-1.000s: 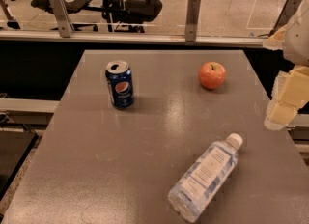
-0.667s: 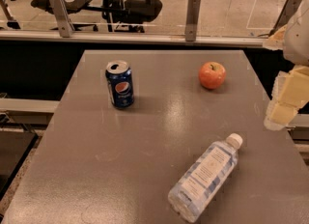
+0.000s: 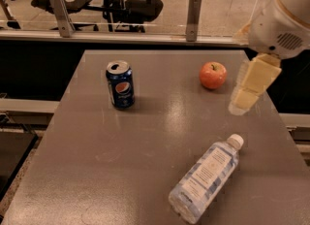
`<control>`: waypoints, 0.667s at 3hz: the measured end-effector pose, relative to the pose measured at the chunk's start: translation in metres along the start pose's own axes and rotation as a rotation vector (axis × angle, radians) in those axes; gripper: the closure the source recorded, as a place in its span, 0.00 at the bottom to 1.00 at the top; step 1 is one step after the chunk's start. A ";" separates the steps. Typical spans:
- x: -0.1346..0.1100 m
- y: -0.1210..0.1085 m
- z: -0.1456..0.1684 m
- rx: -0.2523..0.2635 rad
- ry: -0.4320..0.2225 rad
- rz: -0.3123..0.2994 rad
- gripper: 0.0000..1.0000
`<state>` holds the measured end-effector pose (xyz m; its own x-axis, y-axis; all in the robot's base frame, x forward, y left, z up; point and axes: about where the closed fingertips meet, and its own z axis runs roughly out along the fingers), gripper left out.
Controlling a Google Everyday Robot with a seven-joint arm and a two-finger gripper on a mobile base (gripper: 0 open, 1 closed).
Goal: Pick pepsi can
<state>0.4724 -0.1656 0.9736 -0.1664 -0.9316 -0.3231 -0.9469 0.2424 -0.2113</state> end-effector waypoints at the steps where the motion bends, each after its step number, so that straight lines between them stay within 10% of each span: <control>1: -0.056 -0.009 0.026 -0.035 -0.122 -0.022 0.00; 2: -0.116 -0.009 0.049 -0.071 -0.229 -0.054 0.00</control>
Offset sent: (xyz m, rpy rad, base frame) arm 0.0611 0.1922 -0.0066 0.3364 -0.0035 0.1988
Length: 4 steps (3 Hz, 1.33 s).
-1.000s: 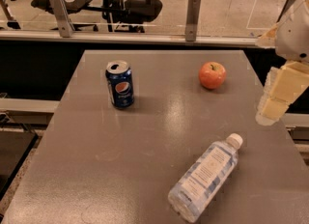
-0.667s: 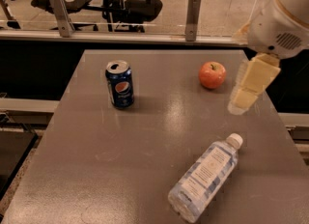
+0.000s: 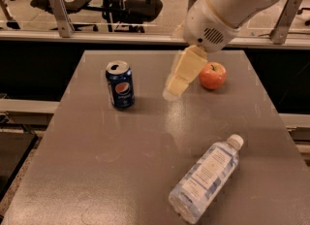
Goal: Pick pepsi can
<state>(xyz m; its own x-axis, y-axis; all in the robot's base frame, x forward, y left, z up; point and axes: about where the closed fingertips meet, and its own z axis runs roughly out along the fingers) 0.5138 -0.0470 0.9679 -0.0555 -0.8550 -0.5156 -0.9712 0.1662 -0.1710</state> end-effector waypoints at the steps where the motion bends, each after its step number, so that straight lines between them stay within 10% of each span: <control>1: -0.040 0.005 0.038 -0.040 -0.054 -0.029 0.00; 4: -0.074 -0.008 0.138 -0.065 -0.041 -0.037 0.03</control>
Offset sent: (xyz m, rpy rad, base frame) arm 0.0387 0.1425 -0.0661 0.0469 0.0055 0.0746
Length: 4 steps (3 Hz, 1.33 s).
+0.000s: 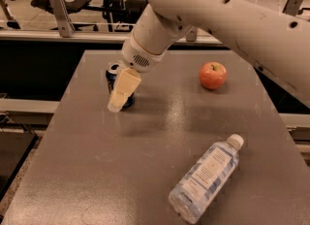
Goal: Pick pepsi can
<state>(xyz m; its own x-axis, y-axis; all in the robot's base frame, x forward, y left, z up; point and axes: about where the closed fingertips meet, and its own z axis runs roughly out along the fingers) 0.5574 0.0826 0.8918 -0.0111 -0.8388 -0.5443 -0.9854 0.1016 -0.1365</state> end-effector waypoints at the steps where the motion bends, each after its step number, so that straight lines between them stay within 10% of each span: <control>1: -0.006 0.000 0.006 -0.017 -0.016 -0.006 0.26; 4: -0.037 -0.001 -0.046 -0.151 -0.083 -0.048 0.96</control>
Offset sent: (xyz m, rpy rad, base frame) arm 0.0039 0.0049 0.0193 0.0679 0.0091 0.0359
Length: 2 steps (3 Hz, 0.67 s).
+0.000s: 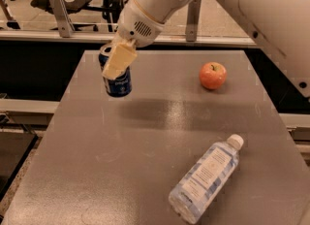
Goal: Pick pepsi can
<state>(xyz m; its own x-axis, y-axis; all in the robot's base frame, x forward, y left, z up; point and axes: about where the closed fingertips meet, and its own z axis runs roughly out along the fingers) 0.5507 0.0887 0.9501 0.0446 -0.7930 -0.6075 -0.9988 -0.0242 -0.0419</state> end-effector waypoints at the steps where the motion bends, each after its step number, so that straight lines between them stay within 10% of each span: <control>1: -0.032 0.023 -0.041 -0.099 -0.033 -0.069 1.00; 2: -0.035 0.026 -0.049 -0.101 -0.037 -0.080 1.00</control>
Offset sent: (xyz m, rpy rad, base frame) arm -0.0164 -0.0008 0.0329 0.0154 0.0249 0.0755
